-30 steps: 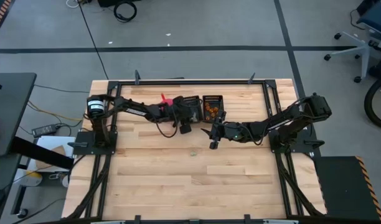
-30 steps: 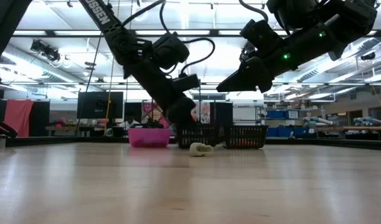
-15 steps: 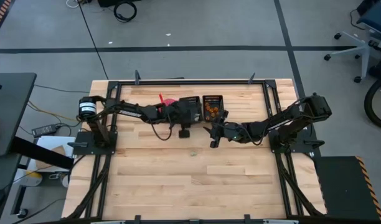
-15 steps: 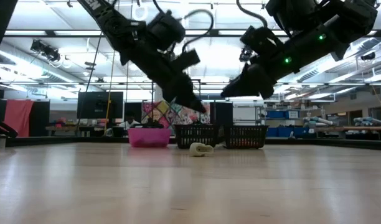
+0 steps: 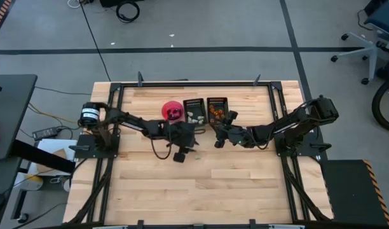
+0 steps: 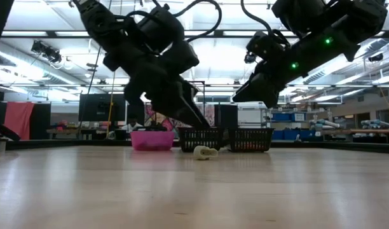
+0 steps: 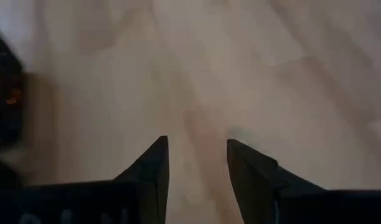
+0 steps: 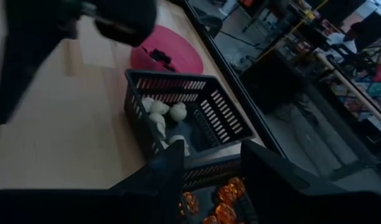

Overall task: Sort Halloween decoration
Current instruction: Put the white skull toy into the left black bin

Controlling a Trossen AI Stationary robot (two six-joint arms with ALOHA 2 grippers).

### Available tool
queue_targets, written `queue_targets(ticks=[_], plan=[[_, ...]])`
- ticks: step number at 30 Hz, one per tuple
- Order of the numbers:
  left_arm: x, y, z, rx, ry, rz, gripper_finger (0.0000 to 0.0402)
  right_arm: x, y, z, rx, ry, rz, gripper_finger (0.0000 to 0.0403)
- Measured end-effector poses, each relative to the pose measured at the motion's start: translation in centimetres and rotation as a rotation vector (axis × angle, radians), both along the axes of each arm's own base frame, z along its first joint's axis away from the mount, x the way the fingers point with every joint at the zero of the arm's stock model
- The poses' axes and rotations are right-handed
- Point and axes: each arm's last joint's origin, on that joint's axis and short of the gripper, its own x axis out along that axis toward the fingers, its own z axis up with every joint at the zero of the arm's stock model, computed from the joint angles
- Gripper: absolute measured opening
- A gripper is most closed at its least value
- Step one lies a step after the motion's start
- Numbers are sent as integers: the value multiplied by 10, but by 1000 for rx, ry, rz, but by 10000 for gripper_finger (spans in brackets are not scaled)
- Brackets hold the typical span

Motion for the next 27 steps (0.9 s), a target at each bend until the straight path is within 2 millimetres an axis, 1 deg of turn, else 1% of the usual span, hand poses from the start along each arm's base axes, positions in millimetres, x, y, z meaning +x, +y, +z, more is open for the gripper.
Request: queue_targets(ticks=[3, 5, 10, 13, 16, 20, 23, 27], plan=[[2, -7, 1, -67, -29, -11, 147, 1, 0, 1, 9, -14, 4, 162], [6, -10, -2, -89, -40, -11, 164, 1, 0, 1, 17, -24, 5, 162], [11, -20, -26, -108, -13, -21, 203, 2, 2, 2, 41, -33, 49, 162], [14, -24, -35, -116, -8, -26, 212, 2, 2, 2, 42, -34, 50, 162], [14, -27, -45, -99, 21, -14, 211, 2, 2, 2, 42, -32, 50, 162], [15, -31, -50, -75, 21, 4, 196, 2, 2, 1, 48, -29, 64, 162], [15, -32, -50, -62, 22, 15, 177, 2, 3, 1, 50, -29, 69, 162], [14, -33, -50, -54, 31, 17, 141, 2, 2, 1, 50, -29, 68, 162]])
